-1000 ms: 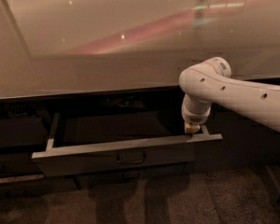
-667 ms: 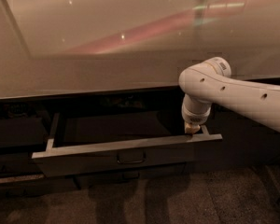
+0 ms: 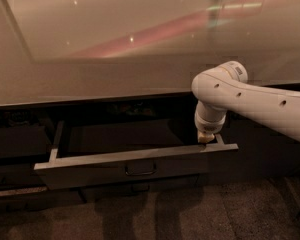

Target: Open top drawer

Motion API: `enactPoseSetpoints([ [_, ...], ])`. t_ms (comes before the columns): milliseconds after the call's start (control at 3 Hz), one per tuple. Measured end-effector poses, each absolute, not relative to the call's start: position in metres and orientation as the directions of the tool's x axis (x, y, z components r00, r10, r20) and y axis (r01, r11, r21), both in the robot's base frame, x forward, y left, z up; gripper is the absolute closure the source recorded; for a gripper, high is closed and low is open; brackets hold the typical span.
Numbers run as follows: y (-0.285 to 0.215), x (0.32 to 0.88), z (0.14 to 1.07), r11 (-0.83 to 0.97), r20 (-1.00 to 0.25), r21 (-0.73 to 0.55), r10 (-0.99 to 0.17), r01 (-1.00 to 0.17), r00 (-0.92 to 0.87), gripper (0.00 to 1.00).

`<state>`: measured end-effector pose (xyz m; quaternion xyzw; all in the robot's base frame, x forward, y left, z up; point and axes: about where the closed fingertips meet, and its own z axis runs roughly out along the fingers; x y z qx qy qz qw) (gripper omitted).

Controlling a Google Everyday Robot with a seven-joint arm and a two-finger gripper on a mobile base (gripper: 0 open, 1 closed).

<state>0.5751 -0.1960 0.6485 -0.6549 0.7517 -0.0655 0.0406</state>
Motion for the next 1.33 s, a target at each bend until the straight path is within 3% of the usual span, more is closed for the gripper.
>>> enactPoseSetpoints([
  [333,-0.196,0.575,0.648,0.134,0.025,-0.152,-0.990,-0.979,-0.139,0.11],
  [667,-0.195,0.571,0.645,0.129,0.026,-0.150,-0.991,-0.980,-0.135,0.00],
  [1333,-0.196,0.532,0.615,0.094,0.029,-0.153,-0.995,-0.984,-0.100,0.00],
])
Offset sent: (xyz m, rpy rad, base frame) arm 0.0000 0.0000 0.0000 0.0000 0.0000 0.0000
